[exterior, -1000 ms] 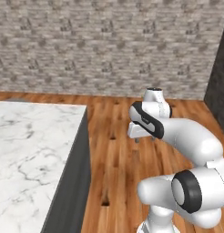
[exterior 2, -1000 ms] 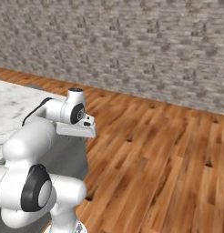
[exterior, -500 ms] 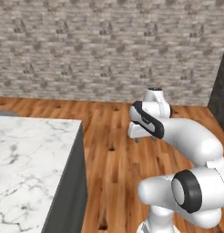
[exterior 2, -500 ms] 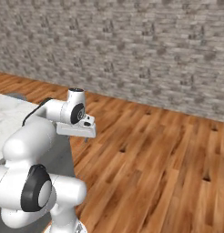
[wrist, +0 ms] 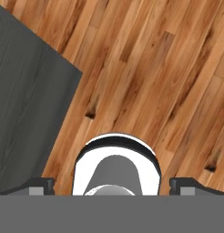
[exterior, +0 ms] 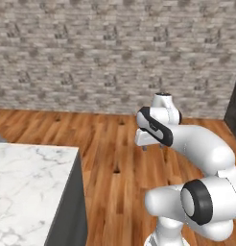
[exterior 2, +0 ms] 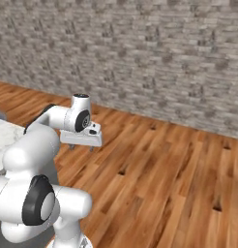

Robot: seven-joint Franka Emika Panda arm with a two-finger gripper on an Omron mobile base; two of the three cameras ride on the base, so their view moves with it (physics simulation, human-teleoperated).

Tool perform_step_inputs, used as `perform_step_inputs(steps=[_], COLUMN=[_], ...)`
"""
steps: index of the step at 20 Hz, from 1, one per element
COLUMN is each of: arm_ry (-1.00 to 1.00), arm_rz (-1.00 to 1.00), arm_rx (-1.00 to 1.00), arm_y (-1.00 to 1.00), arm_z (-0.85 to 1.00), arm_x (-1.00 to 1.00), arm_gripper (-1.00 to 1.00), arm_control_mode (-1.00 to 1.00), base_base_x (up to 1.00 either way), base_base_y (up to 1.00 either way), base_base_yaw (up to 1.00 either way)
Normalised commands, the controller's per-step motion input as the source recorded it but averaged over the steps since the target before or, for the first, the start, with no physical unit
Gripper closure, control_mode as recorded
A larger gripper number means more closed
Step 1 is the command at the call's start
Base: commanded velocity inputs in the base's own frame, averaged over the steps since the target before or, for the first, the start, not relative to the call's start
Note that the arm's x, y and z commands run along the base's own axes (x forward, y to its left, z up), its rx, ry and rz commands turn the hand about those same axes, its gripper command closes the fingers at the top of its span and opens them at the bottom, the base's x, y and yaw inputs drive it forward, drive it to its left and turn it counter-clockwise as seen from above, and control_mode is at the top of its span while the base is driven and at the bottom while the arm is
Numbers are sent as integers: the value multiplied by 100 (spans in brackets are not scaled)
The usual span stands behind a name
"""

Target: Four empty soda cans are scattered around the kitchen. Gather all the cans and cluster them next to the stove for recycling.

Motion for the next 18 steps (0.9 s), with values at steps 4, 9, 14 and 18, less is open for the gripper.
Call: perform_step_inputs(steps=[4, 9, 14, 18], arm_ry=[0, 0, 0, 0], arm_rz=[0, 0, 0, 0], arm_rx=[0, 0, 0, 0], arm_y=[0, 0, 0, 0], arm_z=[0, 0, 0, 0], arm_x=[0, 0, 0, 0], arm_gripper=[-100, -100, -100, -100], arm_control_mode=[100, 100, 100, 100], base_base_x=[75, 74, 71, 67], base_base_y=[4, 5, 9, 12], base_base_yaw=[7, 7, 17, 20])
